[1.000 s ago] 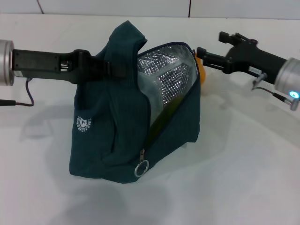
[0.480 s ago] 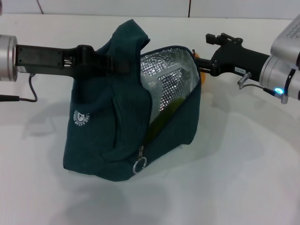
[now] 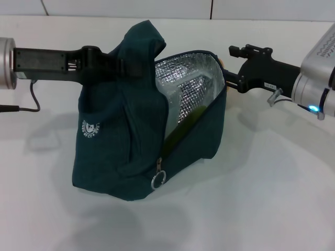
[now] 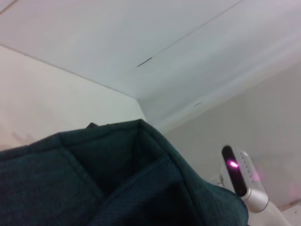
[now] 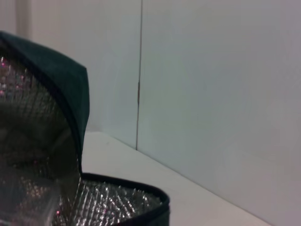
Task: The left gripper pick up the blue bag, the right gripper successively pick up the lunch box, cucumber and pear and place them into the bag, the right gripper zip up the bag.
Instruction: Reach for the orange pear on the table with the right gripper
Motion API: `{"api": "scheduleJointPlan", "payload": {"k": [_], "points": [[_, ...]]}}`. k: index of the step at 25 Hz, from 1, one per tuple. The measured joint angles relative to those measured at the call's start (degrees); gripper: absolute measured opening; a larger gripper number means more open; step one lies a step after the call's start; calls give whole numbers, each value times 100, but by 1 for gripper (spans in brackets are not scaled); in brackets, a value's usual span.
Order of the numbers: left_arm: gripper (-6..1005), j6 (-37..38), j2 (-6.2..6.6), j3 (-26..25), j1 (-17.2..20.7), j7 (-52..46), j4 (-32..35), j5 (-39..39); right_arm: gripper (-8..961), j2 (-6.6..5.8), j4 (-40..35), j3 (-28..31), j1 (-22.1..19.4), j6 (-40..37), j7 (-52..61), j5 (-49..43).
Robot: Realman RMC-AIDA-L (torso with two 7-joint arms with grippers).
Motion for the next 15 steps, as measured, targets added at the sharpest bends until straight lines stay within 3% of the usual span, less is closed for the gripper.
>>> {"api": "scheduleJointPlan", "payload": {"k": [10,15], "points": [[59,1,-69,-1,55,79,0,-16,616,0,-81,-7,-19,0,-291,1],[59,-3,-79,-1,81,79,0,-38,439,1,-107,-7,-25,23,-328,2]]}}
